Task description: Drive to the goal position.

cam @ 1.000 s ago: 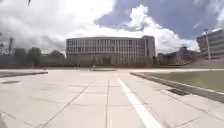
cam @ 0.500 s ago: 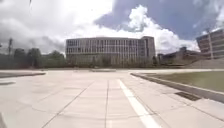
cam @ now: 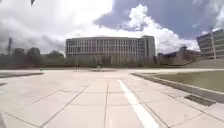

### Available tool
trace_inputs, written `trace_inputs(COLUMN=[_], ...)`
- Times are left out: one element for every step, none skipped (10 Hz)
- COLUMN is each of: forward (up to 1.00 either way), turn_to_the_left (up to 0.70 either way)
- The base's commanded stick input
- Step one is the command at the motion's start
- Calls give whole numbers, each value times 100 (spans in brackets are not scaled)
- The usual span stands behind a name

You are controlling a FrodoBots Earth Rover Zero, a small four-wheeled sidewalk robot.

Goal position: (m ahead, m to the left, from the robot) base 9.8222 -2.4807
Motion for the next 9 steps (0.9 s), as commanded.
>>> trace_inputs(forward=[70, 70, 70, 70, 70, 70, 70, 70, 70], turn_to_the_left=[2, 2, 2, 2, 2, 2, 2, 2, 2])
